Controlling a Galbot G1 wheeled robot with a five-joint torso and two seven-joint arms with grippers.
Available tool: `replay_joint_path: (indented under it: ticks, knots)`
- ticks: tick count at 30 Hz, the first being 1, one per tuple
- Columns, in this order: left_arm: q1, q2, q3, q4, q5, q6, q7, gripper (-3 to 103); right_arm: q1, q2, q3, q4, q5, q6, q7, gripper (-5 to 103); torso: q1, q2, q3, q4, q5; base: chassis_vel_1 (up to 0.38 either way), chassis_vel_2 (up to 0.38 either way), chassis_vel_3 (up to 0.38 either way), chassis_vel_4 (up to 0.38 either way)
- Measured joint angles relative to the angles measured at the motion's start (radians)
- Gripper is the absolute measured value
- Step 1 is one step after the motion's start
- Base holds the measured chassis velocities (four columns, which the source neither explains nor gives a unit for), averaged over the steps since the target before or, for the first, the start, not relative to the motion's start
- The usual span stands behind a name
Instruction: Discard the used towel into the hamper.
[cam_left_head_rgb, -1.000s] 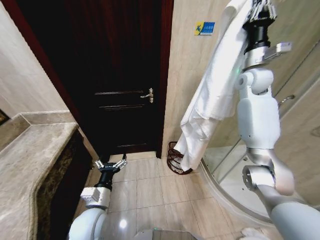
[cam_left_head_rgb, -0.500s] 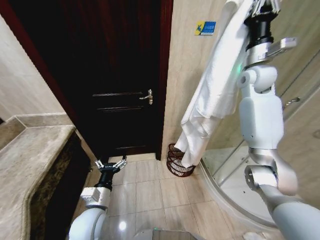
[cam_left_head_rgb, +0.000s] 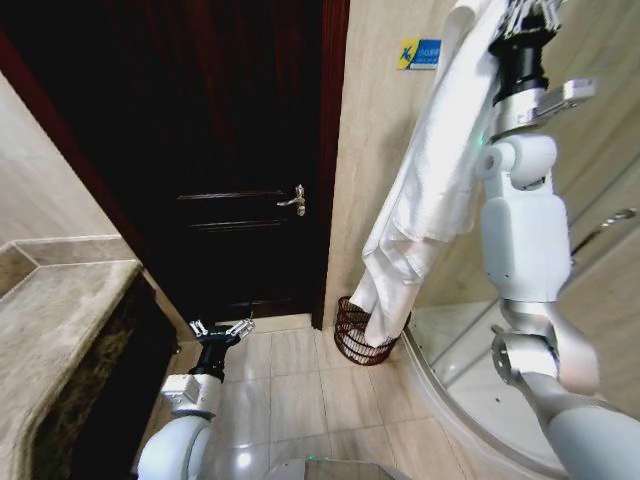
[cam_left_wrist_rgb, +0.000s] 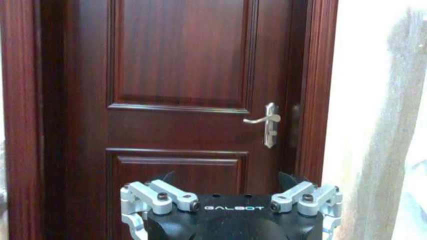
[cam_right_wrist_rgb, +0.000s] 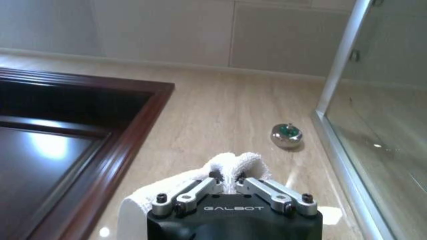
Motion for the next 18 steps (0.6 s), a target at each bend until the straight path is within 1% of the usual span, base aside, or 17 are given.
replay_joint_path:
  ticks: [2,7,10,12,13,14,16,18]
  knots:
    - [0.0,0.0,0.0,0.0,0.0,0.0,0.0,100,0.028,0.0,-0.005,-0.018,0.0,0.001,-0.002,4,0.0,0.0,0.0,-0.0002,-0.0002,-0.154,0.129,0.116,-0.126]
    - [0.0,0.0,0.0,0.0,0.0,0.0,0.0,100,0.087,-0.008,-0.018,-0.049,0.008,0.006,-0.008,4,0.0,0.0,0.0,0.0003,-0.001,-0.149,0.151,0.152,-0.135]
    - [0.0,0.0,0.0,0.0,0.0,0.0,0.0,100,0.098,-0.014,-0.021,-0.055,0.012,0.008,-0.009,4,0.0,0.0,0.0,0.0003,-0.0005,-0.142,0.167,0.148,-0.139]
    - [0.0,0.0,0.0,0.0,0.0,0.0,0.0,100,0.065,-0.021,-0.012,-0.026,0.013,-0.001,-0.005,4,0.0,0.0,0.0,0.0003,-0.0017,-0.129,0.125,0.124,-0.116]
    - [0.0,0.0,0.0,0.0,0.0,0.0,0.0,100,0.065,-0.021,-0.012,-0.026,0.013,-0.001,-0.005,4,0.0,0.0,0.0,0.0003,-0.0017,-0.129,0.097,0.1,-0.116]
    - [0.0,0.0,0.0,0.0,0.0,0.0,0.0,100,0.039,-0.023,-0.004,-0.005,0.013,-0.009,-0.001,4,0.001,0.0,0.0,0.0,-0.0004,-0.107,0.097,0.1,-0.069]
    - [0.0,0.0,0.0,0.0,0.0,0.0,0.0,100,-0.02,-0.029,0.013,0.044,0.014,-0.026,0.009,4,0.001,0.0,0.0,0.0,0.0008,-0.078,0.062,0.03,-0.045]
    - [0.0,0.0,0.0,0.0,0.0,0.0,0.0,100,-0.063,-0.033,0.027,0.079,0.014,-0.032,0.013,4,0.0,0.0,0.0,0.0,-0.0001,0.0,0.0,0.0,0.0]
